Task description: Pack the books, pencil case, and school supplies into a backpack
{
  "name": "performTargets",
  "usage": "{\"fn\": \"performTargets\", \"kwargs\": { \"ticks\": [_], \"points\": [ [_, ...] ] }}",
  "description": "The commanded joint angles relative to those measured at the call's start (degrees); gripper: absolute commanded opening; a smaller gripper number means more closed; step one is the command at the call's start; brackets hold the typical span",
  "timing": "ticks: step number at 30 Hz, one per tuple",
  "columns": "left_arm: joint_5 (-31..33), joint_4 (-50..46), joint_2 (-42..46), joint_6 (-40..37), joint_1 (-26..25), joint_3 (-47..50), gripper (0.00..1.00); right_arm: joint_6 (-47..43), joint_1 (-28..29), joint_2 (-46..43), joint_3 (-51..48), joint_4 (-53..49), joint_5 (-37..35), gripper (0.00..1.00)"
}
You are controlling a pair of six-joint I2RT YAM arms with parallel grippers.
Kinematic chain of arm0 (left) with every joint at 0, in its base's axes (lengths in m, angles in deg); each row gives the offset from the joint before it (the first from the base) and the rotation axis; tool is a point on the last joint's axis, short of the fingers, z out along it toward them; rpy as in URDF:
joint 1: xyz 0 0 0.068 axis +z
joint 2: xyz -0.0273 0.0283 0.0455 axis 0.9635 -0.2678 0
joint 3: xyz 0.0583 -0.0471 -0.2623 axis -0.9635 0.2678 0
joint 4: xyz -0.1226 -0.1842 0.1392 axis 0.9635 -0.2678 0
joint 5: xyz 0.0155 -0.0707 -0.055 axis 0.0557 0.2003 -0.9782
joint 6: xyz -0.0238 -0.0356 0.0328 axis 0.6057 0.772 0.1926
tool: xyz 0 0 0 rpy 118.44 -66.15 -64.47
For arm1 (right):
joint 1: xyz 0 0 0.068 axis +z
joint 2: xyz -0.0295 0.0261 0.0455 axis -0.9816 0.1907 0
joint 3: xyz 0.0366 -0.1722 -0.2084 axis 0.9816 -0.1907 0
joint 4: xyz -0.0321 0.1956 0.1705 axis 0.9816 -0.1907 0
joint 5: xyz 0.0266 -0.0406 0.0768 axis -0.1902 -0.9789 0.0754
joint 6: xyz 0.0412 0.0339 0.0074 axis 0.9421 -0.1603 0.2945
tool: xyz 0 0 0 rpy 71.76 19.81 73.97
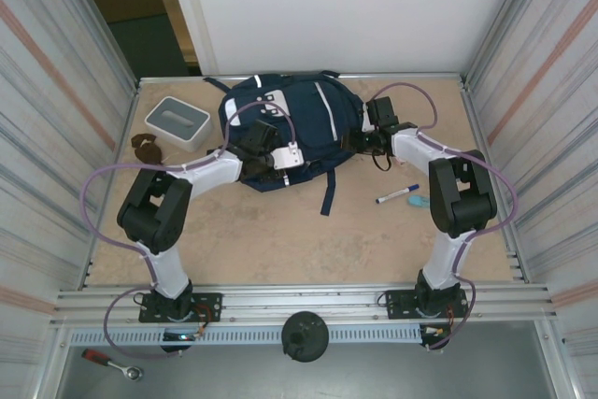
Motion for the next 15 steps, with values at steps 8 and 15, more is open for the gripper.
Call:
{"fn": "performTargets", "kwargs": {
  "ticks": [8,15],
  "points": [
    [-5.00,-2.50,1.14,4.72,-0.68,0.73,0.11,2.67,0.38,-17.84,-13.47,1.92,-0.50,0.67],
    [-9.82,-2.33,4.62,9.94,0.96,0.87,0.00,8.48,8.68,-26.15,-24.38,14.43,3.31,0.64]
  ]
}}
